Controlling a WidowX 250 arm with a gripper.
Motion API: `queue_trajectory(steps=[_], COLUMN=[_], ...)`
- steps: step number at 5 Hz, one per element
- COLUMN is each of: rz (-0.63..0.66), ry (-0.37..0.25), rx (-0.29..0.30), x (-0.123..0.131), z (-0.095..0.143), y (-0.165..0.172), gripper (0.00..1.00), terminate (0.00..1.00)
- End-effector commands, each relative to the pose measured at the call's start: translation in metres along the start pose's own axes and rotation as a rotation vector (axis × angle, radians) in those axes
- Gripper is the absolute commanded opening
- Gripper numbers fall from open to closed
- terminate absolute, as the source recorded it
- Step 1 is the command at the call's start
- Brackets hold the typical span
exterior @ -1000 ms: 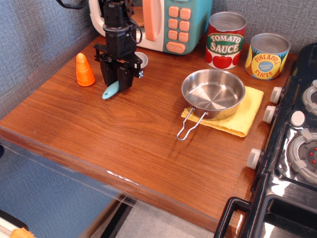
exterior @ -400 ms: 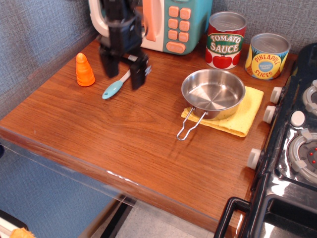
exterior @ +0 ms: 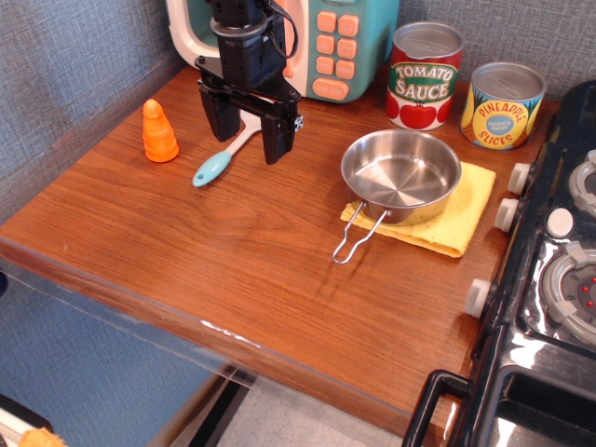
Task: Move the spoon closer to the carrot.
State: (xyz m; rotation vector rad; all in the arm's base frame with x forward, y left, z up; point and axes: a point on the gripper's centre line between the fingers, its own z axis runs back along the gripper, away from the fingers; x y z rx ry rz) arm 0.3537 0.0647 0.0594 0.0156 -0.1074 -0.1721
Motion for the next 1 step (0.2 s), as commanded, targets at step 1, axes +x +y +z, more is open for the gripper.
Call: queue_trajectory(steps=[1], rz=[-0.004], ry=[-0.036], rx=[0.014], x=[0.0042], z=[0.0131], y=[0.0009], gripper=[1.00], terminate=[1.00])
